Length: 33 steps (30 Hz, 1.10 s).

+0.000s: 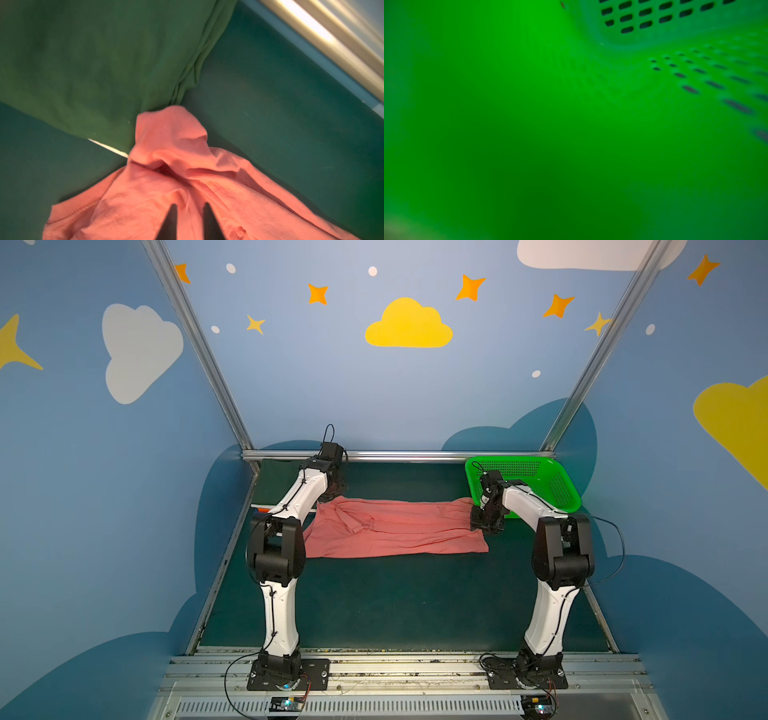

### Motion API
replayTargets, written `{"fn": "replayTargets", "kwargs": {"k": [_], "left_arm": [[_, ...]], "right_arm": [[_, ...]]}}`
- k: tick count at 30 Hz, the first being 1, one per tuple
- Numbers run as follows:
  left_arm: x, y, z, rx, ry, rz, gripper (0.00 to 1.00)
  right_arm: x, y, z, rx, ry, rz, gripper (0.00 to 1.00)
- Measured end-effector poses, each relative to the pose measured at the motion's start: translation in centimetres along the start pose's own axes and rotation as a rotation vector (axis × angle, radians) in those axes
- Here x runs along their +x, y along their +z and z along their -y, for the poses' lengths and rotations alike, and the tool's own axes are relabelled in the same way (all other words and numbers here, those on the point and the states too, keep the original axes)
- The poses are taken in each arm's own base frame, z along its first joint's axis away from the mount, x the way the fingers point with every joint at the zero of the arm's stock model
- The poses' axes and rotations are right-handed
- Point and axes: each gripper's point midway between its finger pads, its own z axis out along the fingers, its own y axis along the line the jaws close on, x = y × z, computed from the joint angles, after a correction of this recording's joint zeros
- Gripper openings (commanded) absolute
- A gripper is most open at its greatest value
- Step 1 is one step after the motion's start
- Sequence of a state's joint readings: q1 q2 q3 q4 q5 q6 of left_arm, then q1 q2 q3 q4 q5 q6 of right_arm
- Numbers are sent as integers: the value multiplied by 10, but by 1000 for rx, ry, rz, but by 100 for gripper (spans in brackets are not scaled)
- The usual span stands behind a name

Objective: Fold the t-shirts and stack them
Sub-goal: 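Fold the gripped near edge with both grippers toward the shirt's far edge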

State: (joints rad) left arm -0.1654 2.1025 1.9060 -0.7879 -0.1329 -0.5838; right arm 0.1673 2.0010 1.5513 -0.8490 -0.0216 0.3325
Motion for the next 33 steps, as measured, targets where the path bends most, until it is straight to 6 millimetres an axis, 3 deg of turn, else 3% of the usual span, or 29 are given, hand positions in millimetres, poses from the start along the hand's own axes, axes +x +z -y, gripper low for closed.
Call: {"fn": "replayTargets", "kwargs": {"k": [6, 9, 12, 15, 19, 23, 27, 33], "left_arm": [[-26, -22, 11, 42, -13, 56, 46], [-22, -29, 8, 49, -11, 51, 40], [-6, -38, -4, 44, -8, 22, 27], [17, -51, -19, 49, -9, -16, 16], [47, -60, -34, 62, -19, -75, 8], [84, -45, -47, 37, -15, -165, 7], [114, -29, -52, 4, 4, -246, 7], [134, -9, -49, -29, 26, -296, 13]], "right_arm": [[4, -48, -16, -94, -26, 98, 48], [13, -59, -28, -148, -46, 119, 36], [24, -50, -34, -177, -54, 93, 15], [36, -31, -38, -188, -56, 32, 0], [41, -1, -39, -183, -55, -35, 0], [44, 23, -37, -162, -55, -90, 0], [28, 30, -43, -163, -75, -80, 0], [0, 30, -49, -161, -86, -32, 0]]}}
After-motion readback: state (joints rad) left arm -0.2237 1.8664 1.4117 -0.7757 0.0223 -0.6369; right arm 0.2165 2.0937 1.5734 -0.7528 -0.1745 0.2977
